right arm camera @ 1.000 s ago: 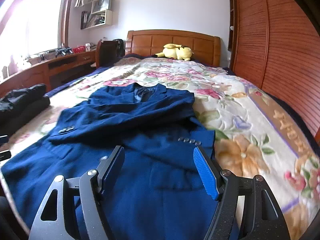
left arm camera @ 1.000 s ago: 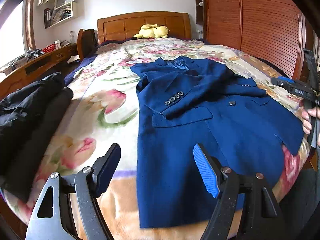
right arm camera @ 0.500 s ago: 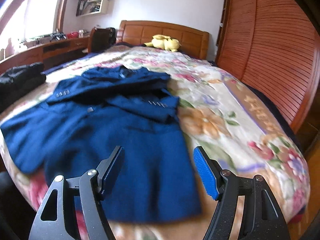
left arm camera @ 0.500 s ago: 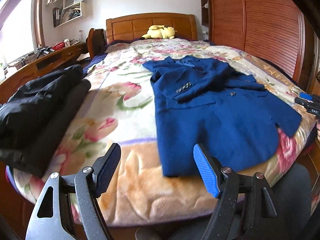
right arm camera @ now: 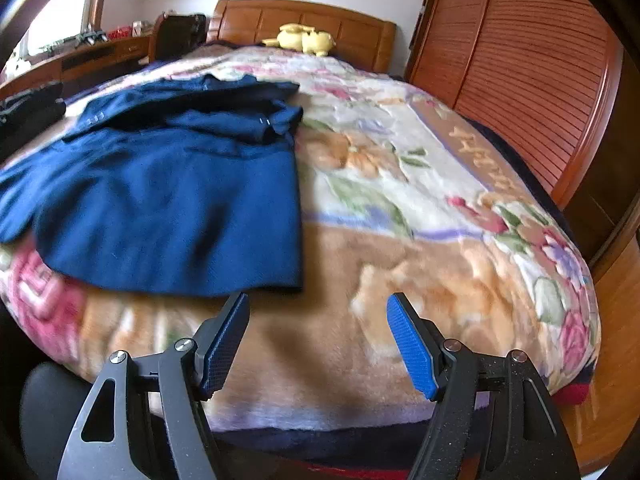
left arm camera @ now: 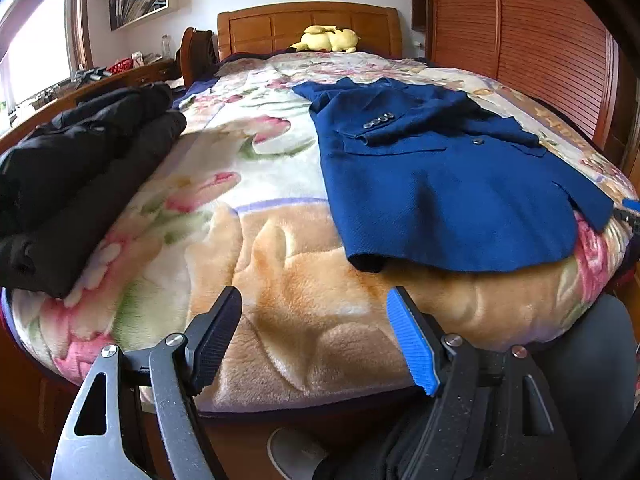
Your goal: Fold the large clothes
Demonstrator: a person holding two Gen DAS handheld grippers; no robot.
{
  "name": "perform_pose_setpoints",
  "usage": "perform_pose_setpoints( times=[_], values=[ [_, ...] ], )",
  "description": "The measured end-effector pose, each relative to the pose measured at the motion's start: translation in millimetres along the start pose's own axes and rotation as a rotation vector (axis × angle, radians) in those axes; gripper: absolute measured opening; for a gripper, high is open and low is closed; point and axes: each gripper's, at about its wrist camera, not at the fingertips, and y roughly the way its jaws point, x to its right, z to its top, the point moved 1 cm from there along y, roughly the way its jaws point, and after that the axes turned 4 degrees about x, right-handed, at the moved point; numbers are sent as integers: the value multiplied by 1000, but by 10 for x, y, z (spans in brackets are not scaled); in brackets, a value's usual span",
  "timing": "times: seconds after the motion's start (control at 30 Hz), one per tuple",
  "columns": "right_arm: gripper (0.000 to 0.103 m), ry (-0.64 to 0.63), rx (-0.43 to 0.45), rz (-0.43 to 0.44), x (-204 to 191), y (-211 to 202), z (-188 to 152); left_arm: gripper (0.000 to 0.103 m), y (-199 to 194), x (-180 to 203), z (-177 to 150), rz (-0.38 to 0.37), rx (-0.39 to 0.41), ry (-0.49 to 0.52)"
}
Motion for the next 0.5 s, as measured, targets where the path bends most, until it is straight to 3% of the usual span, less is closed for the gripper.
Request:
perform_pose_setpoints(
  times=[0.1, 0.23, 0.33, 0.4, 0.5],
  values=[
    [73, -1, -23, 13, 2, 106, -13, 76, 50, -1, 21, -14, 5, -12],
    [73, 42, 8, 46, 18, 139, 34, 76, 109, 10, 71, -28, 16, -15],
    [72, 90, 34, 119, 27, 176, 91, 69, 148, -3, 128, -49, 19, -31],
    [65, 96, 47, 155, -32, 200, 159, 65, 154, -7, 170, -63, 27, -41],
    [61, 81, 60, 186, -108, 241, 220, 52, 166, 7, 199, -93, 33, -44]
  ],
)
